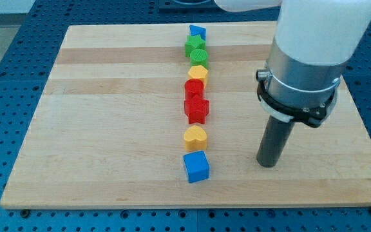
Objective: Move the blue cube to the right side of the board
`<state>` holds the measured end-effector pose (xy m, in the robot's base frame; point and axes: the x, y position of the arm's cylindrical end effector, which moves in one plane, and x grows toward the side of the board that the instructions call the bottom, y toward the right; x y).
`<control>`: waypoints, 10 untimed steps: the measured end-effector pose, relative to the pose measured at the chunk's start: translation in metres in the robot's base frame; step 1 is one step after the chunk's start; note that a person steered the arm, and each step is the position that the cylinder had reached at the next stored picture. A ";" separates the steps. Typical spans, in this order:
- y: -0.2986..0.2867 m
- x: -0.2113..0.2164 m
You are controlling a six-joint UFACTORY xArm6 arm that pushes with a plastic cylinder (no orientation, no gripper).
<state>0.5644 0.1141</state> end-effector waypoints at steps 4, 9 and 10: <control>-0.109 0.055; -0.191 0.005; -0.191 0.000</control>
<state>0.5648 -0.0768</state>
